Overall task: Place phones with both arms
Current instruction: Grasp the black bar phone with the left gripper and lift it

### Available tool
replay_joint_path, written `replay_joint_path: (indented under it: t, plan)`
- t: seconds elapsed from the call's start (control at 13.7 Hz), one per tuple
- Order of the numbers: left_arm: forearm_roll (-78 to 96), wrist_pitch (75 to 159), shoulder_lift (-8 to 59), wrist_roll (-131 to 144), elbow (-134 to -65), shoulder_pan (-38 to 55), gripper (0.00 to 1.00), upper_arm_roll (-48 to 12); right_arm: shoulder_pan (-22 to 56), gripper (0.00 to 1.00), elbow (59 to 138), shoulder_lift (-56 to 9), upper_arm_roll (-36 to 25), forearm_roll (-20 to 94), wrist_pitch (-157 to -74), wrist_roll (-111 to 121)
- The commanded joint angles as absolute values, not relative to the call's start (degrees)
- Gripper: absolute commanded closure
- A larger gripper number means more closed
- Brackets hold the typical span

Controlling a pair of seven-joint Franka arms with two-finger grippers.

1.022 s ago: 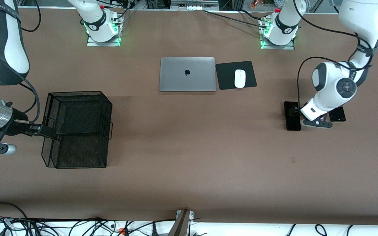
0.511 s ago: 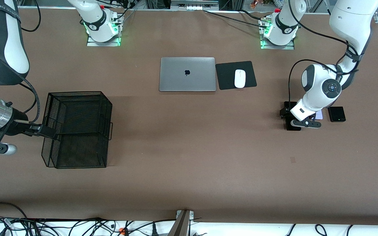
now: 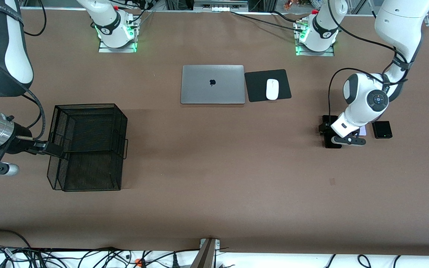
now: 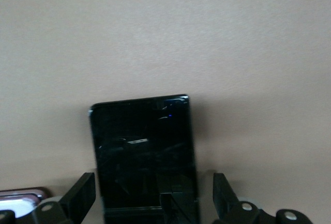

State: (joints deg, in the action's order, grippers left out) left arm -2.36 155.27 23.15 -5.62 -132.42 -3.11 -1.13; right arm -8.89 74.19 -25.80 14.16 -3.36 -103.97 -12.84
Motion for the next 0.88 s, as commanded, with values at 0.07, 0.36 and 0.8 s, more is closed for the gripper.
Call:
replay_joint_path:
  t: [0.07,0.36,0.8]
  plan:
    - [-3.34,156.18,23.11,-8.35,-133.07,-4.92,0.0,-1.05,-9.23,0.0,74.62,-25.05,14.24,-3.16,-103.62,-12.13]
    - [-3.25,156.27,23.46,-5.19,-133.07,-4.57,0.0,-1.14,-9.23,0.0,74.62,-25.05,14.24,-3.08,-103.62,-12.13]
    - [-3.25,157.94,25.22,-3.69,-132.89,-4.31,0.0,-1.23,-9.32,0.0,74.62,-25.05,14.24,-3.16,-103.62,-12.13]
